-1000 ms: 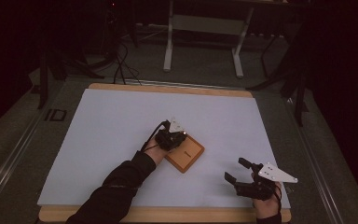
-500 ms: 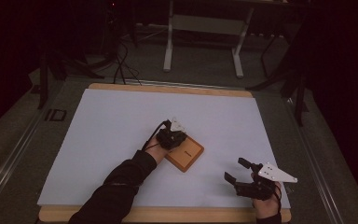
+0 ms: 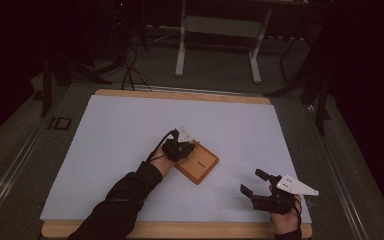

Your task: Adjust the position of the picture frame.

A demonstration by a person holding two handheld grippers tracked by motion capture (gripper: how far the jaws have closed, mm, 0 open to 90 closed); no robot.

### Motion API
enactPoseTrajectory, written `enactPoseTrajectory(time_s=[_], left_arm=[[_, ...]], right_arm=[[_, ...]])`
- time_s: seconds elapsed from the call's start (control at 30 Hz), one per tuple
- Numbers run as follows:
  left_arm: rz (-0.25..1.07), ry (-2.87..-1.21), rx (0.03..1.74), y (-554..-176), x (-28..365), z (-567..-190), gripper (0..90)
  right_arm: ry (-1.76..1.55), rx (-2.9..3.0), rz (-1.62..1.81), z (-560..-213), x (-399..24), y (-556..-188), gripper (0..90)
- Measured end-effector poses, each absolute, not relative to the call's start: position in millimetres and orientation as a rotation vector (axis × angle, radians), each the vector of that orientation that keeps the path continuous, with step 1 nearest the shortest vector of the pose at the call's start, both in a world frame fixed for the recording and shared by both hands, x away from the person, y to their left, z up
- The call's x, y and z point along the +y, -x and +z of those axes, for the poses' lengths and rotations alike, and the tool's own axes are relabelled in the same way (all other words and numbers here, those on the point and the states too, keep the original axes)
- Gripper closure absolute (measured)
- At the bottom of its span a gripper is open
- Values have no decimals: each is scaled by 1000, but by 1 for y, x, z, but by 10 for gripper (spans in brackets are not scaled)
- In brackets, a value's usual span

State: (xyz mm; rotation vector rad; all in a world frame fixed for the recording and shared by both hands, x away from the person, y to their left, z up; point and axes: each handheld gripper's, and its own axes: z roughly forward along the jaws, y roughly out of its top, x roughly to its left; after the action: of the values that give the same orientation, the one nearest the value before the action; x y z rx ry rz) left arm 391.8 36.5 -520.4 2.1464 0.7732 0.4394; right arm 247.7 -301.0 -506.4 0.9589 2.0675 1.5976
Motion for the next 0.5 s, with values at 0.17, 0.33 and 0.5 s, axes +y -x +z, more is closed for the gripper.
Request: enactPoseTrajectory(time_s=[0.17,0.33,0.5], left_arm=[[445,-2108,828,-404,47,-517,898],[469,-2118,840,-414,47,-515,899],[466,-2129,863,-433,45,-516,899]], right_arm=[[-959,2073,1597,-506,-300,-247,149],[-962,2071,1600,-506,-301,-248,149],[-966,2070,1607,-506,-302,-248,150]])
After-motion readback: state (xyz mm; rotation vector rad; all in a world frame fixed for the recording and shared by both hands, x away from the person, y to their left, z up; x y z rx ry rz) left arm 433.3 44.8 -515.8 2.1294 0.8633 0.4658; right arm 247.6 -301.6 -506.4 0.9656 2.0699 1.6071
